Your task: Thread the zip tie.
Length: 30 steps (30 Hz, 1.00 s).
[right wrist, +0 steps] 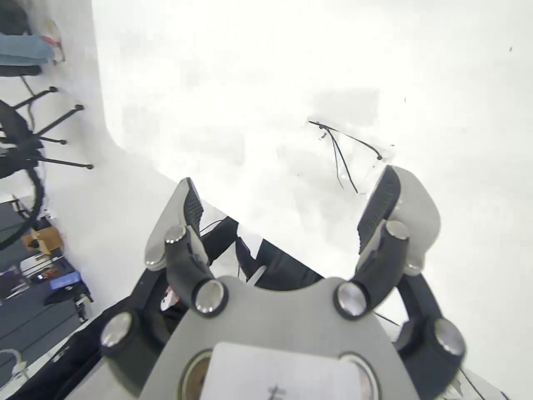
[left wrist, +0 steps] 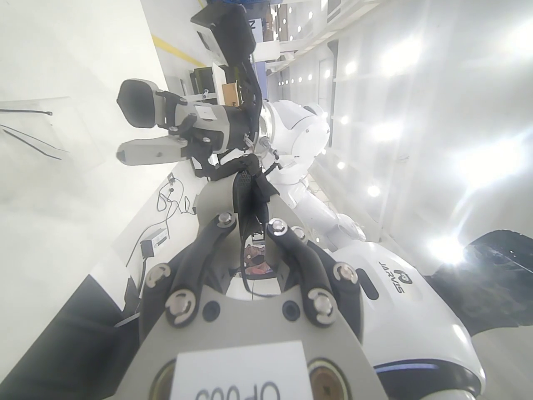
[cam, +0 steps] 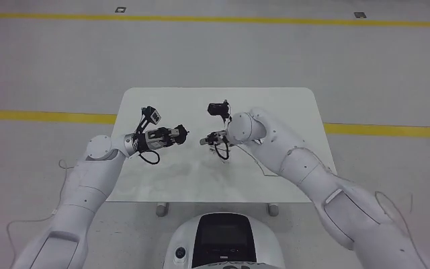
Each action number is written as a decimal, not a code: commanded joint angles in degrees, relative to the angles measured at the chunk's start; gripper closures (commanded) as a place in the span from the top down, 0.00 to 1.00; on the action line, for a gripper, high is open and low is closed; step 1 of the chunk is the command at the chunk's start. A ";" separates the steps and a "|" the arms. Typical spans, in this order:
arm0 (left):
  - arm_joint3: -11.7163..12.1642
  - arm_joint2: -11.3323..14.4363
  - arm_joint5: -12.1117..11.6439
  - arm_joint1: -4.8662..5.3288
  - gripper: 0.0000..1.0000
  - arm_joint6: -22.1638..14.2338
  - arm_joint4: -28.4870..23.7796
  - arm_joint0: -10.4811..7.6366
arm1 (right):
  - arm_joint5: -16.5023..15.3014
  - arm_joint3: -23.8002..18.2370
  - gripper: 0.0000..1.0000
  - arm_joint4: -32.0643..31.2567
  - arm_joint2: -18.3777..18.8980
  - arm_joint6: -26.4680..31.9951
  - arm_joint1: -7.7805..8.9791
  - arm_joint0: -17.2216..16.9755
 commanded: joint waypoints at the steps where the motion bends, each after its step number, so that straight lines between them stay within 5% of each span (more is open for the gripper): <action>1: 0.00 0.00 0.00 0.00 0.00 0.00 0.00 0.00 | 0.00 0.59 1.00 -0.23 -0.16 -0.71 -0.32 0.22; 8: 0.00 0.00 0.00 0.00 0.00 0.00 0.00 0.00 | -1.00 0.34 1.00 -0.33 -0.29 -1.08 -0.29 -0.47; 12: 0.00 0.00 0.00 0.00 0.00 0.00 0.00 0.00 | 0.00 -0.34 1.00 -5.86 -2.59 1.38 -0.47 -0.40; 22: 0.00 0.00 0.00 0.00 0.00 0.00 0.00 0.00 | -1.86 6.26 1.00 -10.16 -8.57 6.38 -4.90 2.94; 30: 0.00 0.00 0.00 0.00 0.00 0.00 0.00 0.00 | -2.54 6.39 1.00 -10.14 -8.46 5.20 -4.99 2.43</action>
